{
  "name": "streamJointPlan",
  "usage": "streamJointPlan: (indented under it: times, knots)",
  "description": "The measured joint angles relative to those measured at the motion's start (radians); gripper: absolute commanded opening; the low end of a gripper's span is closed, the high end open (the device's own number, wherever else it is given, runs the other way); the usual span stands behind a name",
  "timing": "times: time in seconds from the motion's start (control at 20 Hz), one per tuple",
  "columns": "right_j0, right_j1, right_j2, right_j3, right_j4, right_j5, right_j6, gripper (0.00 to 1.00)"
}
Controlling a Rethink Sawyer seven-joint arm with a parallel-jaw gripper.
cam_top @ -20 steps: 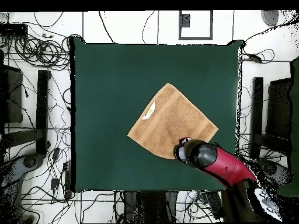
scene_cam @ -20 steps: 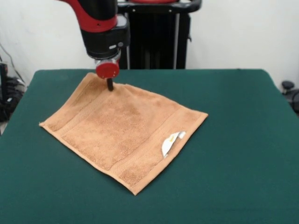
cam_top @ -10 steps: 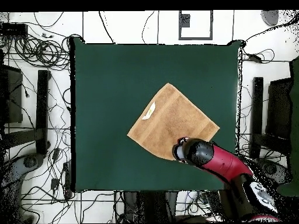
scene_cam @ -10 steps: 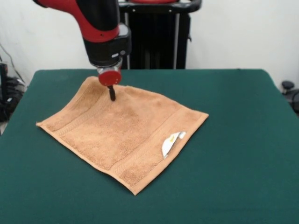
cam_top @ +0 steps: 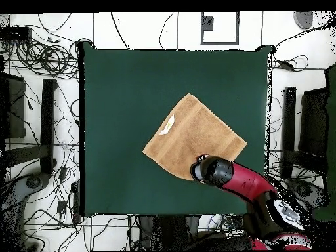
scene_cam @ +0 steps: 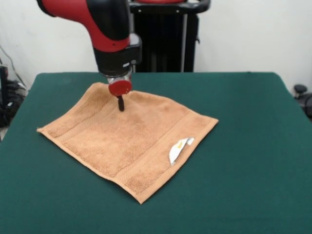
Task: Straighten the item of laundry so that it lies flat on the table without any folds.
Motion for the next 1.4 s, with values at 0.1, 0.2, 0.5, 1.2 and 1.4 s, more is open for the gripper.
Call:
streamJointPlan:
  times: [0.1,0.2,0.5,1.2,1.4]
  knots:
    - [0.002,0.0,0.0,0.0,0.0,0.0,0.0,1.0]
    - [0.001,0.0,0.0,-0.001,0.0,0.0,0.0,1.0]
    - [-0.021,0.009,0.013,-0.017,-0.001,0.001,0.0,1.0]
    - [-0.096,0.072,0.094,-0.175,-0.049,0.266,-0.006,1.0]
    - [-0.098,0.09,0.111,-0.226,-0.075,0.353,-0.006,1.0]
